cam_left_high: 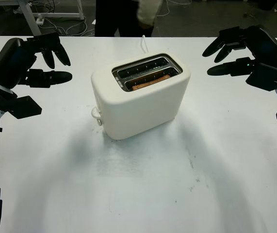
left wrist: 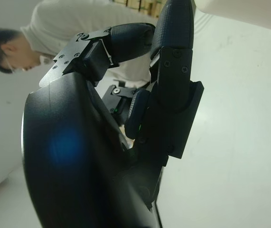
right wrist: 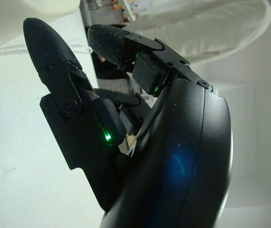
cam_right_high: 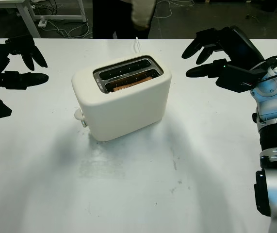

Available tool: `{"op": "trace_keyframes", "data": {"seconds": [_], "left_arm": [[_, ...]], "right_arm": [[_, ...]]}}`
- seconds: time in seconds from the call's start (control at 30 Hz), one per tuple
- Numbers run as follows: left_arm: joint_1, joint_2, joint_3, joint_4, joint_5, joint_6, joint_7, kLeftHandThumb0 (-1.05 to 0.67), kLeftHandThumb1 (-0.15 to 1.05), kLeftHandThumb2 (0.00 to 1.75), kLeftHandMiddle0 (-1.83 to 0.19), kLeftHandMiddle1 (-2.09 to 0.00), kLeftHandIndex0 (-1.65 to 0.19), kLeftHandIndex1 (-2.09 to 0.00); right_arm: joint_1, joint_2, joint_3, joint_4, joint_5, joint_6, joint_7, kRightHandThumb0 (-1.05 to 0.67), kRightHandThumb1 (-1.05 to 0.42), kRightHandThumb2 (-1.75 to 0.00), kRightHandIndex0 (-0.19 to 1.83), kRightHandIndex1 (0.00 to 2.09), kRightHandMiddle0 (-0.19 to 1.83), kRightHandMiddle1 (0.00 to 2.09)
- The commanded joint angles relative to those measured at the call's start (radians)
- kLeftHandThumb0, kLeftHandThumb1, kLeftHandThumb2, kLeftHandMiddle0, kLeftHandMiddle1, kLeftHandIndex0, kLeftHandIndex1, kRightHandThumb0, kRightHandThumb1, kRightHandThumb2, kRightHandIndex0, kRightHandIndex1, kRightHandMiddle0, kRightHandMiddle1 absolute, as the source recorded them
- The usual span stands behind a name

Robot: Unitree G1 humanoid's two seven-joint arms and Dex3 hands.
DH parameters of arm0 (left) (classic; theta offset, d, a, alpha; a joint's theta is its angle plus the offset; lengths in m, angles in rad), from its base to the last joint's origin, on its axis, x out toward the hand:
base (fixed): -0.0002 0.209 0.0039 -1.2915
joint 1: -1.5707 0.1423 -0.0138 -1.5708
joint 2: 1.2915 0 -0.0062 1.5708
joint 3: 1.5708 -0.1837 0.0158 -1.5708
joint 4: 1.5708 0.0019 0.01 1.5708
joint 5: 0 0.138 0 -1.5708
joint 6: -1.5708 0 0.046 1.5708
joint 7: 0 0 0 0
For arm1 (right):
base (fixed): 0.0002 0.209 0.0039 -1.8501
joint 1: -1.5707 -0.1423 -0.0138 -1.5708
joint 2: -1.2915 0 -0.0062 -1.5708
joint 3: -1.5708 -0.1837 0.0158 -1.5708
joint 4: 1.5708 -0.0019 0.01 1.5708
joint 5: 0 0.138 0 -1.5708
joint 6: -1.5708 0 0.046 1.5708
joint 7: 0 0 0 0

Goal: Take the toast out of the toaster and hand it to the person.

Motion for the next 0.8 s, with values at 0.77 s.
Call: {"op": "trace_keyframes", "data": {"seconds": [0.77], "left_arm": [[-0.02, -0.007, -0.006, 0.012, -0.005, -0.024, 0.003, -0.76, 0.92, 0.31, -0.69, -1.71, -0.5, -1.55]], "right_arm": [[0.012, 0.005, -0.003, -0.009, -0.002, -0.011, -0.013, -0.86, -0.76, -0.01, 0.83, 1.05, 0.82, 0.74]]}}
